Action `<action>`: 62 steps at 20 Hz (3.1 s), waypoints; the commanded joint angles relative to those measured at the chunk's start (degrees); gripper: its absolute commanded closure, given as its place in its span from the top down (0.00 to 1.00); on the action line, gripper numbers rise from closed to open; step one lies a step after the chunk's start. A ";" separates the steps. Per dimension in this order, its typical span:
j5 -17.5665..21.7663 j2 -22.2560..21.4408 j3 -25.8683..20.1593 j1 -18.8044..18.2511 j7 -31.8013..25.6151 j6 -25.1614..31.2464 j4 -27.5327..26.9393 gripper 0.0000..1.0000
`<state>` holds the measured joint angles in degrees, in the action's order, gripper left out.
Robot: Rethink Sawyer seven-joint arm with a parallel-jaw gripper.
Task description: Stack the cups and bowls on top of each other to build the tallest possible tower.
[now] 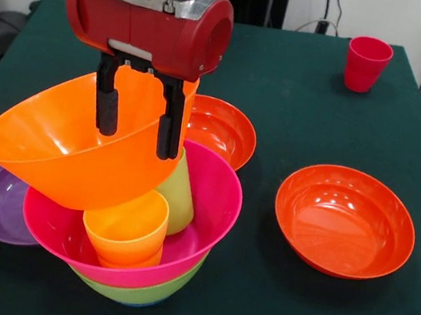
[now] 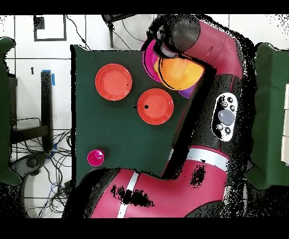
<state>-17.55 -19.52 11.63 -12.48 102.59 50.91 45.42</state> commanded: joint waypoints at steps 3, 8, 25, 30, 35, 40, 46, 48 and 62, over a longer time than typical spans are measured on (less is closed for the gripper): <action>5.32 0.71 -8.51 -1.08 -9.92 -2.09 8.09 1.00; 5.81 0.76 -9.00 -1.30 -9.55 -2.42 8.25 1.00; 6.37 0.69 -10.51 -1.29 -7.42 -3.76 9.48 1.00; 6.18 1.05 -10.47 -0.55 -5.71 -3.37 8.50 1.00; 6.22 1.36 -10.57 -0.26 -5.03 -2.85 7.55 1.00; 6.20 1.17 -10.62 0.03 -4.51 -2.35 7.48 1.00; 6.02 0.92 -10.45 0.77 -3.16 -1.13 6.81 1.00; 5.88 1.06 -10.23 1.17 -2.37 -0.34 6.03 1.00; 5.00 2.41 -9.13 3.57 1.86 1.56 2.61 1.00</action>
<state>-15.02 -19.29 7.50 -11.28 102.59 49.63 47.30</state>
